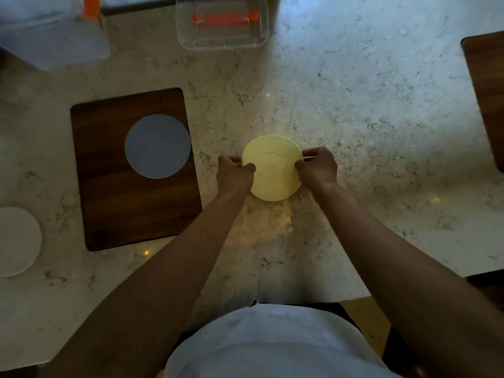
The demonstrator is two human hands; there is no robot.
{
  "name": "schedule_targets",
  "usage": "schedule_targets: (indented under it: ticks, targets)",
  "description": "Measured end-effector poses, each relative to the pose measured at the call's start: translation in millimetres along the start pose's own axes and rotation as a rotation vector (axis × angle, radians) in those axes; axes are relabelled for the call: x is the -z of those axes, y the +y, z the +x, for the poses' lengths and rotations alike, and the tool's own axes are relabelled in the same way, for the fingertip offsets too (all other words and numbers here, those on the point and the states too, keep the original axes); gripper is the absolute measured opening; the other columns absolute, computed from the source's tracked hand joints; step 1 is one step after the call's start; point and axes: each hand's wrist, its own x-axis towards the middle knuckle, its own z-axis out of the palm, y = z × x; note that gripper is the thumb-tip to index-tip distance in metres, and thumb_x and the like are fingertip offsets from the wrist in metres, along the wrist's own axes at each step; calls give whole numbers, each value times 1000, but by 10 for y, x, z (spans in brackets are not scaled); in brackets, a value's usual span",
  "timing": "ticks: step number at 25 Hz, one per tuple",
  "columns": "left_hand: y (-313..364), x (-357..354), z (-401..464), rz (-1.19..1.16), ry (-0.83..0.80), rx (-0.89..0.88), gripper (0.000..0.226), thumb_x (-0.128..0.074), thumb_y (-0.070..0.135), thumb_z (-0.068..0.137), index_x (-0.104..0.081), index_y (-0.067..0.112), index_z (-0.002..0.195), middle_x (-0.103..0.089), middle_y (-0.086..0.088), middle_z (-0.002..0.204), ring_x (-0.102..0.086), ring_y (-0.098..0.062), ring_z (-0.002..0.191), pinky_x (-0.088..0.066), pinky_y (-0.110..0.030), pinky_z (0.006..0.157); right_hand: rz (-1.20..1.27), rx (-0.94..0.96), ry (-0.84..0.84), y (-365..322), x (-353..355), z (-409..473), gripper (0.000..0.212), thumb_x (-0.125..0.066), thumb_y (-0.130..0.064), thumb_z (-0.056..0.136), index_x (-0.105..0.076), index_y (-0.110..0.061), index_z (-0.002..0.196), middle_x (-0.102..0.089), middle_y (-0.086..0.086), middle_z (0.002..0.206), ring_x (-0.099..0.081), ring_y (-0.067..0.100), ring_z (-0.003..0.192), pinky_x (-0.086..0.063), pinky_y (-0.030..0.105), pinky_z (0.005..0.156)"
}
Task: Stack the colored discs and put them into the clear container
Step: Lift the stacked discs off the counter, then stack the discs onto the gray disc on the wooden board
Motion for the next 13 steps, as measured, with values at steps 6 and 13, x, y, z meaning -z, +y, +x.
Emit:
schedule_targets:
  ticks: [6, 13]
  targets:
    - [-178, 512, 12, -110, 37, 42, 25, -67, 9, 77, -70, 4, 101, -60, 4, 73, -58, -22, 76, -54, -40, 73, -42, 102, -138, -150, -252, -337, 31, -66, -13, 84, -71, -11, 114, -71, 10, 114, -66, 22, 100, -56, 38, 89]
    - [-272, 1688, 356, -250, 237, 51, 17, -68, 6, 72, -60, 20, 65, -62, 4, 69, -61, -22, 71, -49, -33, 63, -83, 296, -226, -848, -1202, -705, 29, -65, -13, 80, -76, -13, 106, -75, 9, 109, -68, 24, 101, -55, 39, 92]
